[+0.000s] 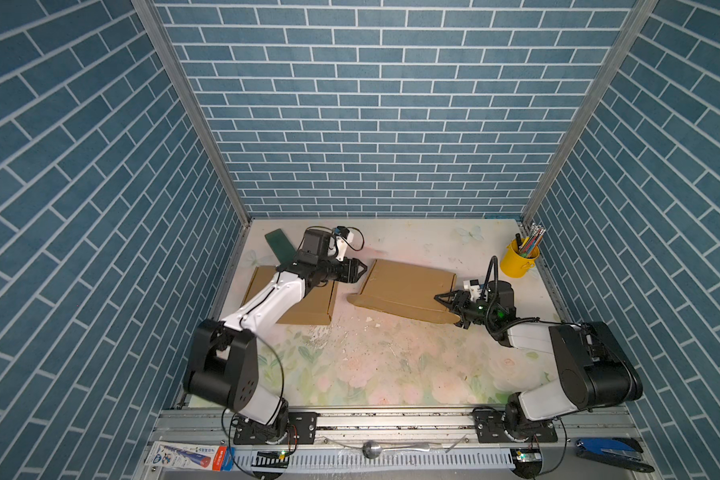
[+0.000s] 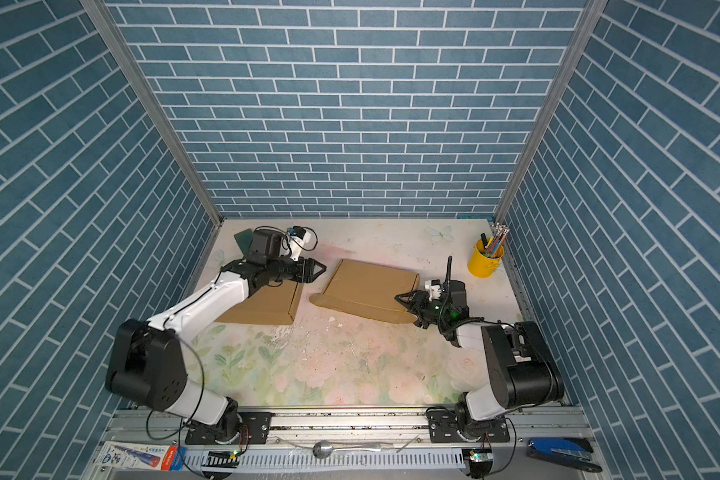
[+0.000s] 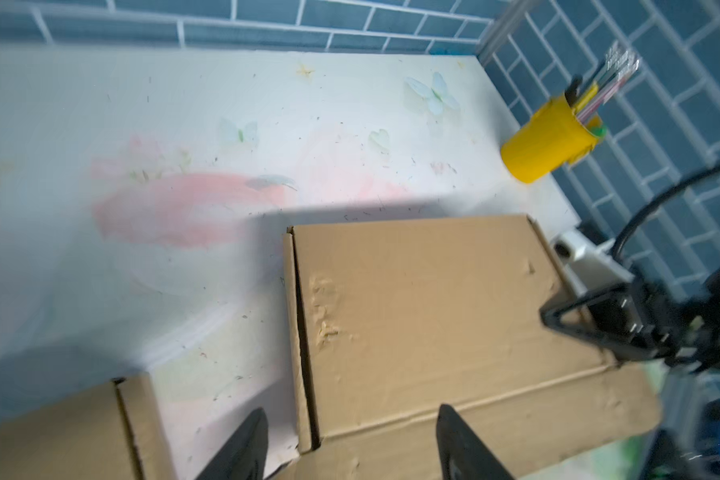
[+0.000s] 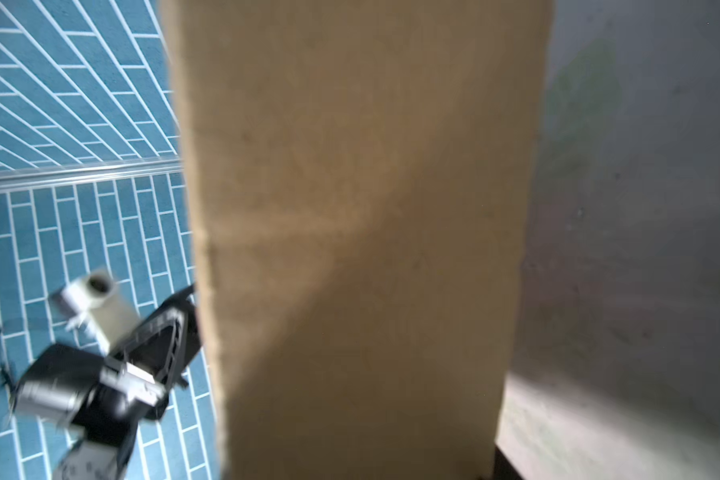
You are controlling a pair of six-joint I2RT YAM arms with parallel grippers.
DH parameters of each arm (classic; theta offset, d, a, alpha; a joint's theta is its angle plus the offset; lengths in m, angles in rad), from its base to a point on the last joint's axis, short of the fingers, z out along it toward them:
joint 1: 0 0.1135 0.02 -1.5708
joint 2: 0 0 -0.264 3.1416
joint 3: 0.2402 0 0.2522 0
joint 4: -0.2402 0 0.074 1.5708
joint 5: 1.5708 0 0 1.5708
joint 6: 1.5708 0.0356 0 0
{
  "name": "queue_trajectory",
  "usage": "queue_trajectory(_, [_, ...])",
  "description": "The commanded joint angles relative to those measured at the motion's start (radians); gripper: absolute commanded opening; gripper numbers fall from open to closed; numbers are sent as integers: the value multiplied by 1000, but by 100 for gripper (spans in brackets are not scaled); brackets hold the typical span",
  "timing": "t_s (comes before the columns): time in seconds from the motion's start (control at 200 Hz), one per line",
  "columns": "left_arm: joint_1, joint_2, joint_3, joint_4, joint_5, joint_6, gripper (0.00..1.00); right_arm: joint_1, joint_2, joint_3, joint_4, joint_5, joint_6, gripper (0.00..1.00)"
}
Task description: Fold the paper box
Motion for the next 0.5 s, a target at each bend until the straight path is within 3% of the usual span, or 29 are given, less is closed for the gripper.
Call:
queue_trajectory(0.0, [-132,-101,-76,23,-209,335,70,-10,-50,72,-111,-45,62,53])
queue_trajectory(0.21, [-320,-161,-120,54,-270,614,73,-29,-80,127,-205,-137,104,52])
queue_trajectory(0.41, [-448,-99,-119,48,-397,863,74,-51,-114,155,-307,-210,124,51])
queue_trajectory(0.495, [-482,-71,-110,61,-430,912,75,-54,-129,150,-314,-228,158,51])
